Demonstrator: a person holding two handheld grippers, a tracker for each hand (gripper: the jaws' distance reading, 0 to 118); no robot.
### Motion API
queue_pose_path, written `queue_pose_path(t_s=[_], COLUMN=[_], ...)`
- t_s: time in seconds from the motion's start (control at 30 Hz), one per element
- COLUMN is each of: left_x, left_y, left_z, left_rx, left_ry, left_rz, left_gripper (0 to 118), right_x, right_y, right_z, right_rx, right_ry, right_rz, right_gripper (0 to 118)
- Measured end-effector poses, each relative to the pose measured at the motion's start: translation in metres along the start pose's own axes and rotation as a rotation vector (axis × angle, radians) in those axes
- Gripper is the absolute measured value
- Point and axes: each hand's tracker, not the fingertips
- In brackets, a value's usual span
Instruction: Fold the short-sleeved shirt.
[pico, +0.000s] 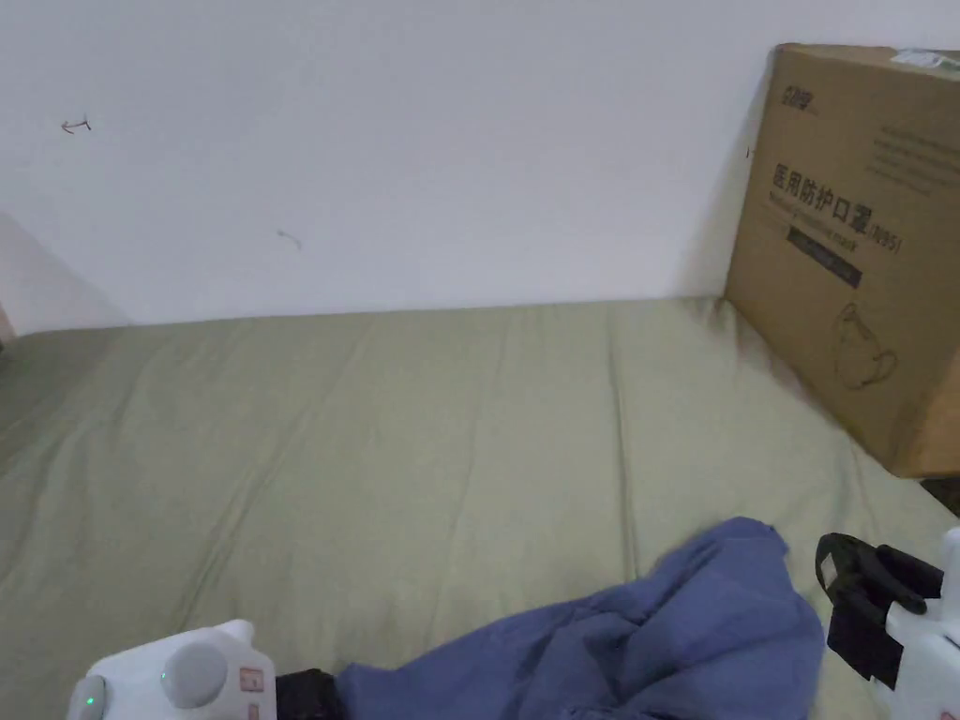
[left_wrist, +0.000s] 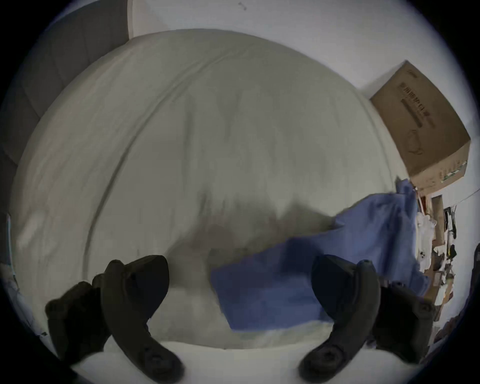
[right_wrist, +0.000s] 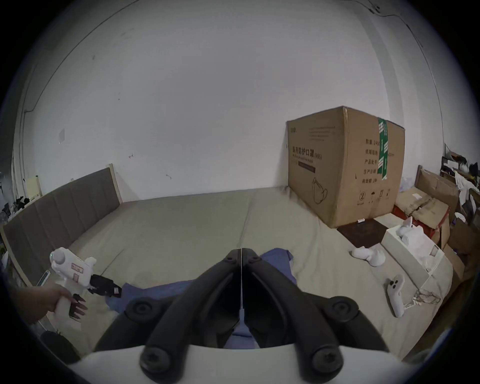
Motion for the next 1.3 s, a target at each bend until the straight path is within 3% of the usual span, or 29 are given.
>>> queue_pose_path(t_s=[0.07,0.1,0.13,0.17,0.2,0.27,0.33,0.37,0.4,0.43,0.47,0.53,0.63,0.8,0.83,0.87,0.9,0.97,1.03,1.1,1.2,1.3], left_x=[0.012,0.021,0.026,0.032,0.034,0.029,0.024,0.019,0.014,0.008,0.002,-0.003,-0.007,-0.004,-0.005,-0.005,-0.006,-0.009,-0.011,-0.012,-0.013,-0.007], left_y=[-0.012,-0.019,-0.025,-0.031,-0.039,-0.044,-0.046,-0.046,-0.043,-0.042,-0.04,-0.037,-0.032,-0.032,-0.032,-0.032,-0.032,-0.029,-0.026,-0.019,-0.005,0.012], left_z=[0.004,0.013,0.024,0.035,0.042,0.064,0.083,0.094,0.106,0.114,0.12,0.128,0.13,0.124,0.123,0.122,0.123,0.126,0.135,0.152,0.188,0.231], left_rx=[0.029,0.084,0.115,0.144,0.127,0.214,0.282,0.32,0.357,0.372,0.376,0.386,0.379,0.346,0.346,0.344,0.344,0.354,0.38,0.42,0.504,0.591], left_ry=[0.031,0.043,0.05,0.036,-0.057,-0.176,-0.145,-0.136,-0.139,-0.158,-0.194,-0.186,-0.163,-0.155,-0.148,-0.141,-0.141,-0.157,-0.161,-0.151,-0.14,-0.112], left_rz=[-0.066,-0.137,-0.184,-0.233,-0.247,-0.179,-0.166,-0.161,-0.144,-0.127,-0.107,-0.11,-0.158,-0.156,-0.161,-0.168,-0.169,-0.161,-0.149,-0.159,-0.205,-0.264], left_gripper=[110,93,60,16,1,1,1,1,1,1,1,1,1,1,1,1,1,1,1,1,1,1], right_x=[0.005,0.008,0.011,0.017,0.023,0.035,0.046,0.053,0.061,0.068,0.079,0.095,0.106,0.11,0.109,0.104,0.101,0.1,0.101,0.104,0.1,0.089], right_y=[-0.001,-0.001,-0.001,0.0,0.001,0.006,0.012,0.015,0.018,0.017,0.013,0.004,-0.006,-0.029,-0.033,-0.032,-0.026,-0.009,0.014,0.045,0.096,0.147], right_z=[-0.01,-0.018,-0.024,-0.034,-0.046,-0.07,-0.098,-0.119,-0.144,-0.164,-0.192,-0.231,-0.283,-0.335,-0.335,-0.33,-0.322,-0.302,-0.271,-0.235,-0.174,-0.118], right_rx=[-0.014,-0.023,-0.03,-0.041,-0.059,-0.106,-0.157,-0.202,-0.288,-0.348,-0.448,-0.533,-0.662,-0.907,-0.953,-0.942,-0.891,-0.815,-0.708,-0.591,-0.444,-0.327], right_ry=[-0.007,-0.01,-0.01,-0.006,0.003,0.033,0.007,0.008,0.019,0.021,0.037,0.04,-0.072,-0.098,-0.069,-0.078,-0.088,0.024,0.004,0.058,0.095,0.137], right_rz=[-0.01,-0.015,-0.02,-0.028,-0.038,-0.057,-0.047,-0.06,-0.101,-0.13,-0.198,-0.302,-0.238,-0.209,-0.207,-0.152,-0.073,-0.103,-0.119,-0.147,-0.068,-0.047], right_gripper=[0,0,0,0,0,0,1,15,70,108,115,115,115,104,88,62,46,3,3,3,3,3])
